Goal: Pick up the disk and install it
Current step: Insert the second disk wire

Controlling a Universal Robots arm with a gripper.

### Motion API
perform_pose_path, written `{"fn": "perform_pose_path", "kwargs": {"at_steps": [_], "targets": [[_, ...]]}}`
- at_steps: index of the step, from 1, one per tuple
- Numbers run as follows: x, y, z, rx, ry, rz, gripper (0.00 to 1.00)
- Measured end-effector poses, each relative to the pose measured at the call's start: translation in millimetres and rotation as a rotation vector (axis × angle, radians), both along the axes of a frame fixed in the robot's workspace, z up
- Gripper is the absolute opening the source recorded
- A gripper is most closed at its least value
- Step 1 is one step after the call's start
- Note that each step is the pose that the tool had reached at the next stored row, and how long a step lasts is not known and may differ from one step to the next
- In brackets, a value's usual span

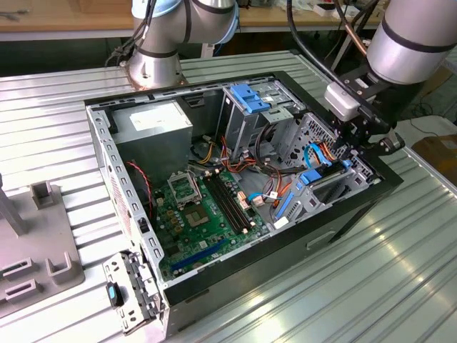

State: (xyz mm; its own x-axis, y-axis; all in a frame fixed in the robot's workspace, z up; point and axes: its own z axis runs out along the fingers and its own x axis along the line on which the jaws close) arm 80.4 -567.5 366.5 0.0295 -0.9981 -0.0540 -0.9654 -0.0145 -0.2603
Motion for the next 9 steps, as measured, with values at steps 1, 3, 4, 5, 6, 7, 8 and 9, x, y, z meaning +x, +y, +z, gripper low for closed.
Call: {"fn": "perform_pose_path", "kwargs": {"at_steps": [1, 3, 4, 5, 6, 7, 8, 9], "targets": [[0.0, -0.1, 1.5, 0.0005, 0.0, 0.0, 0.3], [0.0, 0.0, 1.7, 0.0004, 0.0, 0.0, 0.3], [0.0, 0.0, 1.8, 0.0004, 0.0, 0.0, 0.3], [0.2, 0.0, 1.9, 0.0002, 0.014, -0.001, 0.3], [0.5, 0.0, 2.0, 0.0, 0.0349, -0.002, 0.3], [0.8, -0.1, 1.9, 0.0002, 0.0547, -0.002, 0.3], [1.6, 0.0, 1.8, 0.0003, 0.0926, -0.003, 0.3], [2.4, 0.0, 1.8, 0.0004, 0.0988, -0.003, 0.3]]}}
